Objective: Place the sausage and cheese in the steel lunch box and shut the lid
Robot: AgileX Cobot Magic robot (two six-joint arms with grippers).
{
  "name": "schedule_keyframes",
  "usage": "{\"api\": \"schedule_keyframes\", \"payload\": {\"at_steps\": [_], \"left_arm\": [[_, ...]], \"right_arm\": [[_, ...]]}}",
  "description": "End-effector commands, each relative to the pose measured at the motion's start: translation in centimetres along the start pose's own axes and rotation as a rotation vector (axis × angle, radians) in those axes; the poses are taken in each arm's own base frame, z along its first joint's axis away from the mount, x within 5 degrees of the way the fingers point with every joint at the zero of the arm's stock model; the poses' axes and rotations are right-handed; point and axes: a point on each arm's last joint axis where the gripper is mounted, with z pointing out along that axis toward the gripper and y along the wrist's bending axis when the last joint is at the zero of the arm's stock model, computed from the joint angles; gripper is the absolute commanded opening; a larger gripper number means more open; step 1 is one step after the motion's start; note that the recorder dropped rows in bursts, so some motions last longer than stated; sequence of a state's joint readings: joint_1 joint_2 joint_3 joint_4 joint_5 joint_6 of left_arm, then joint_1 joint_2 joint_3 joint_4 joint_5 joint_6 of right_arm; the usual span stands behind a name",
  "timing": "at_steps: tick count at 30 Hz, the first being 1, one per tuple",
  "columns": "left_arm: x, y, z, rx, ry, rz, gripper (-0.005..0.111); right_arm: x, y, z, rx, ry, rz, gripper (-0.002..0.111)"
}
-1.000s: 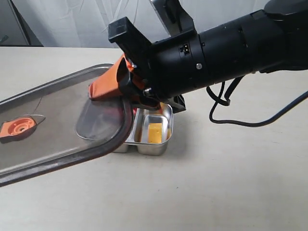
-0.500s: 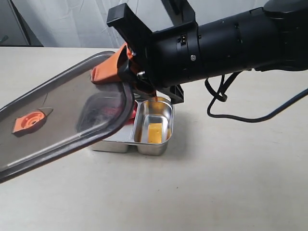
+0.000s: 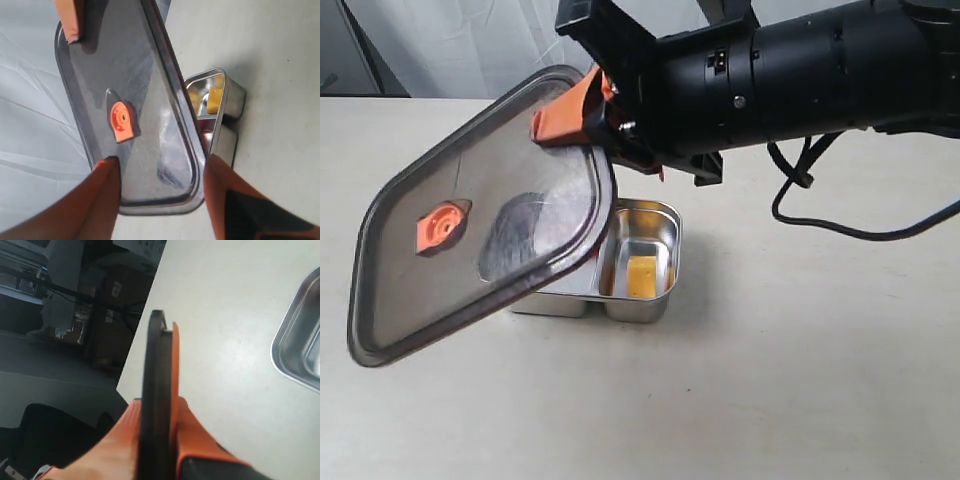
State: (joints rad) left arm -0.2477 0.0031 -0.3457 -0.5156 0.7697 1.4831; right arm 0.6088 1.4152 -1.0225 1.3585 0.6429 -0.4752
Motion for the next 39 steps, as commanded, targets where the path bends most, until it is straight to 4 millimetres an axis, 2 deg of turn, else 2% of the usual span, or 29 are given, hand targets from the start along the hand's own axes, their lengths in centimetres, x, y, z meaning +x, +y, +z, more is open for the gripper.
{"api": "schedule_keyframes", "payload": {"at_steps": [1, 7, 13, 17, 19, 22, 27, 32, 39], "left_arm": [[0.3, 0.8, -0.2, -0.089, 0.033, -0.076, 0.049], [0.6, 2.3, -0.4, -0.255, 0.039, -0.255, 0.049], [0.5, 3.5, -0.2, -0.353, -0.009, -0.365, 0.049], [1.0, 4.7, 1.7, -0.351, 0.018, -0.475, 0.049], [1.2, 5.6, 2.7, -0.388, 0.003, -0.582, 0.049], [1.7, 6.5, 4.3, -0.410, 0.005, -0.702, 0.049], [3.2, 6.6, 7.6, -0.341, 0.108, -0.825, 0.049], [4.2, 6.6, 9.5, -0.334, 0.165, -0.904, 0.049], [4.6, 6.9, 9.9, -0.369, 0.168, -0.916, 0.049]], "right_arm": [[-1.1, 0.2, -1.1, 0.045, -0.144, -0.019, -0.001], [-1.3, -1.8, -1.6, 0.149, -0.300, 0.049, -0.001], [-0.4, -4.7, -0.7, 0.217, -0.320, 0.157, -0.001], [-0.4, -5.4, 0.1, 0.213, -0.306, 0.186, -0.001], [-0.5, -5.8, 0.6, 0.206, -0.309, 0.207, -0.001], [-0.4, -6.5, 1.3, 0.222, -0.276, 0.160, -0.001], [-0.4, -8.1, 2.2, 0.287, -0.276, 0.174, -0.001], [-0.8, -7.6, 2.7, 0.253, -0.259, 0.172, -0.001], [-2.6, -6.1, 2.6, 0.226, -0.320, 0.142, -0.001]]}}
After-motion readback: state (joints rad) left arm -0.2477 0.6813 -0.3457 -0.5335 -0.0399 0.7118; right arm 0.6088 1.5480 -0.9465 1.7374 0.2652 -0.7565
